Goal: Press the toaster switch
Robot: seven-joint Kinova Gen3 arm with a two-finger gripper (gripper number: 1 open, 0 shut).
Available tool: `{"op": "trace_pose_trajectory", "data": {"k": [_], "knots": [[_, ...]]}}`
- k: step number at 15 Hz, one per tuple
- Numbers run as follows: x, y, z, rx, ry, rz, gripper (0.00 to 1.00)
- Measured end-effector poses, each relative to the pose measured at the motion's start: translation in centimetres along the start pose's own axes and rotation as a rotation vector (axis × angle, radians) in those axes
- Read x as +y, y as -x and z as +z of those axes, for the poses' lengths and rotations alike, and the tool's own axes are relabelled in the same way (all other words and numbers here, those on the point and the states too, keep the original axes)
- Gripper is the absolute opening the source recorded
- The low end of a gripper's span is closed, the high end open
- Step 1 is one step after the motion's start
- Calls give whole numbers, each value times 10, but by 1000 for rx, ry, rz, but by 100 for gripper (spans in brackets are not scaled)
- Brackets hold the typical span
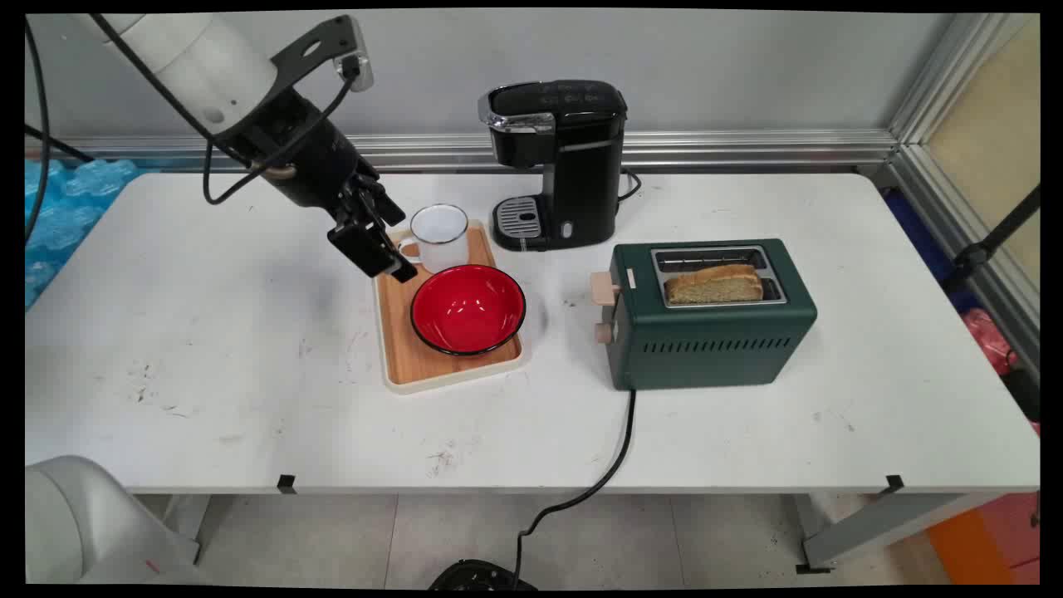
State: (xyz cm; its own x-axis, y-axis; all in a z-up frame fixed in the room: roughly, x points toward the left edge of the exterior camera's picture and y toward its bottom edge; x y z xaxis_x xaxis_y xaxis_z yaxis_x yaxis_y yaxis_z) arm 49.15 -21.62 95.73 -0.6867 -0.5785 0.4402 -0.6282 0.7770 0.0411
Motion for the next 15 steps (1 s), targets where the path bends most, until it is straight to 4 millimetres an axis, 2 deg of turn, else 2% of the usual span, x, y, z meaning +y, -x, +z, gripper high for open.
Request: {"op": "trace_pose_trajectory", "data": {"k": [5,6,15], "knots": [[-5,-20,6,49,4,21,100],[-5,-27,8,66,6,26,0],[-6,-80,34,178,32,51,0]]}}
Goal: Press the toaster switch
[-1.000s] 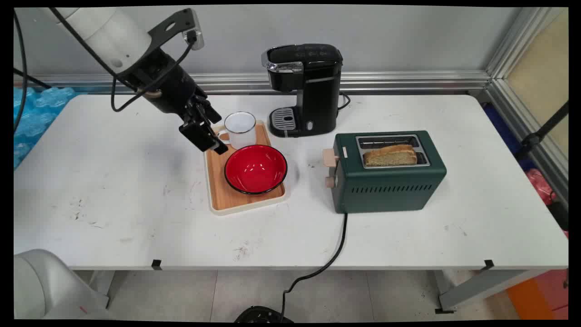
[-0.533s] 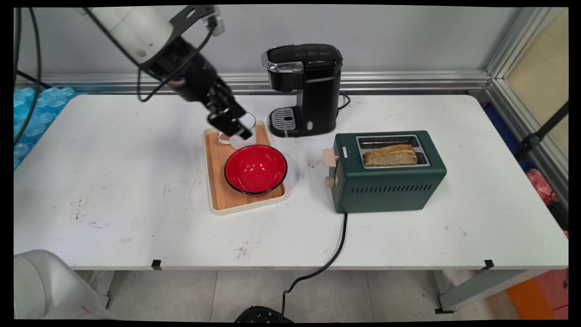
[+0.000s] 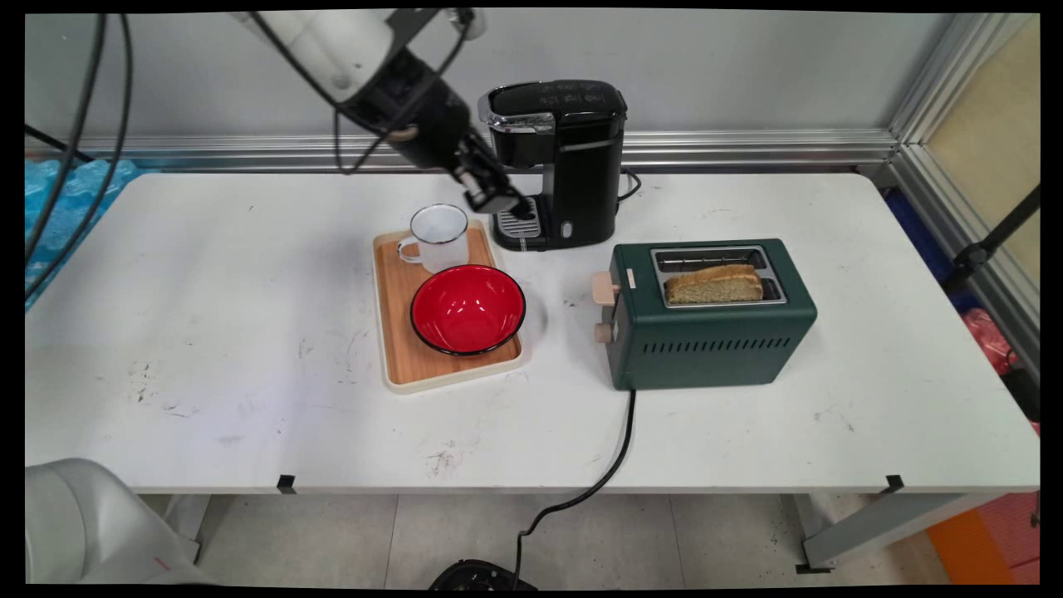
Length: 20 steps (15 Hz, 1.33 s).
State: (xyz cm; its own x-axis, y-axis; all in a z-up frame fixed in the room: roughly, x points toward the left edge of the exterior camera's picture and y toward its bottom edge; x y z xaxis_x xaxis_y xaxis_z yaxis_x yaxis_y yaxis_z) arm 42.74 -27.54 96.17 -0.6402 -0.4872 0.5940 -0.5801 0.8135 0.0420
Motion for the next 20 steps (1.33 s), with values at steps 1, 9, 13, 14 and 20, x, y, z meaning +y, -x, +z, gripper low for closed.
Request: {"op": "trace_pose_trajectory", "data": {"k": [1,9,13,14,20], "knots": [[1,-5,6,8,10,5,0],[22,-23,46,-7,107,56,0],[24,-24,60,-21,121,87,0],[24,-24,64,-23,124,95,0],[22,-26,88,-31,133,126,0]]}}
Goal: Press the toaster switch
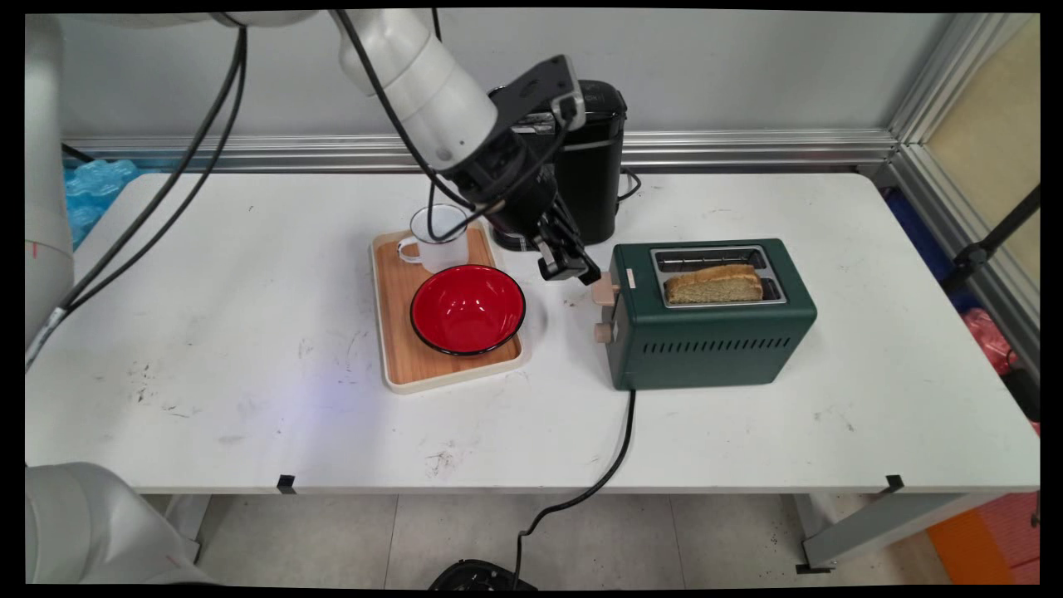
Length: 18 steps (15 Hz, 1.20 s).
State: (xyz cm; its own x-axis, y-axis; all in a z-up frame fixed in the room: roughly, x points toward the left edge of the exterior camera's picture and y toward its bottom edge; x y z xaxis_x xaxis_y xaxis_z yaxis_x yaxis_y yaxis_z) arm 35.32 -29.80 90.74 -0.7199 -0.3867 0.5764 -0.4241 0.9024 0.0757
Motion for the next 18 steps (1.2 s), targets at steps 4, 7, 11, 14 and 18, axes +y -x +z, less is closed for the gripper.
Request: {"op": "trace_pose_trajectory", "data": {"k": [4,7,11,14,18], "knots": [[-4,1,15,-7,1,7,0],[-7,1,24,-10,1,13,0],[-12,2,36,-11,0,17,0],[-14,5,43,-16,0,16,0],[-14,15,49,-33,6,12,0]]}}
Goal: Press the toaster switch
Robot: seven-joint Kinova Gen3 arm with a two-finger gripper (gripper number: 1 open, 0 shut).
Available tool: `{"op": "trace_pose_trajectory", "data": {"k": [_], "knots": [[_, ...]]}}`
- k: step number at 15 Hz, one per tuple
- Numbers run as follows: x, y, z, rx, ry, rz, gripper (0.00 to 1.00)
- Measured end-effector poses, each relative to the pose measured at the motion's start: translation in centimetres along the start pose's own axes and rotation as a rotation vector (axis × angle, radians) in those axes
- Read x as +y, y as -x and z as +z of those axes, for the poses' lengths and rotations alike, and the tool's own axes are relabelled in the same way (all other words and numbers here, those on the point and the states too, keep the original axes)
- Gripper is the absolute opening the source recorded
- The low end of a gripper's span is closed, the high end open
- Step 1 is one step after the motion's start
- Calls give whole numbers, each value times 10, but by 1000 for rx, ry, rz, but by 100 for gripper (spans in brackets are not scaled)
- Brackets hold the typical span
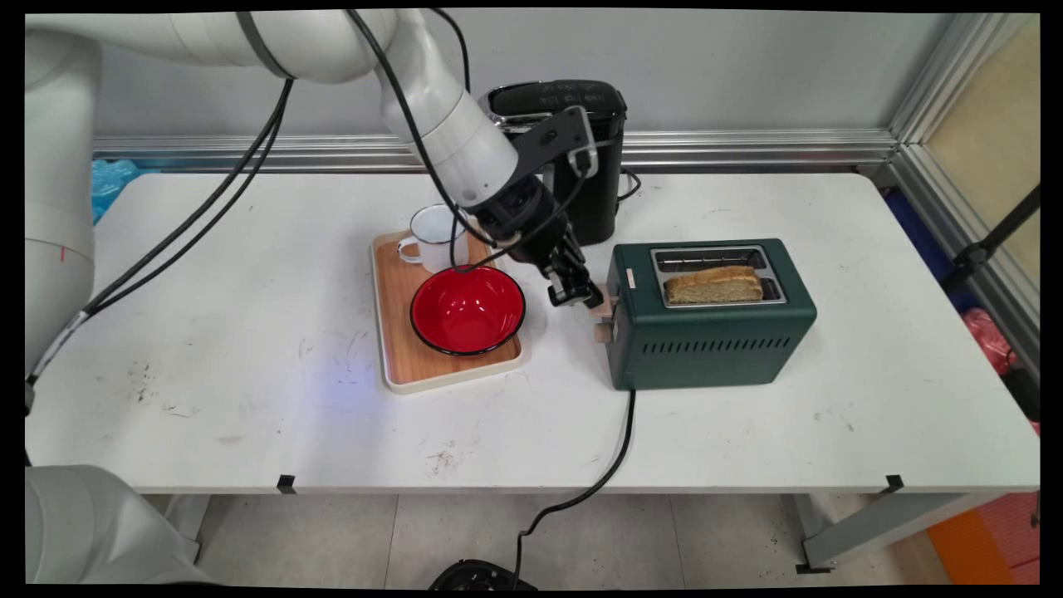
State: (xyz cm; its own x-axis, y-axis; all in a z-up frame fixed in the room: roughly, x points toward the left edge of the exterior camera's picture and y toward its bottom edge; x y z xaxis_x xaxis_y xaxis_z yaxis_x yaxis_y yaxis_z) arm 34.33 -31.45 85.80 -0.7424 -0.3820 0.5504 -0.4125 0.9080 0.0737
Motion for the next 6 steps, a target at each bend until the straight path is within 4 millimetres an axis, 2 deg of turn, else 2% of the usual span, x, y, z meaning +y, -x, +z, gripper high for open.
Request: {"op": "trace_pose_trajectory", "data": {"k": [6], "knots": [[-4,15,10,-17,4,9,0]]}}
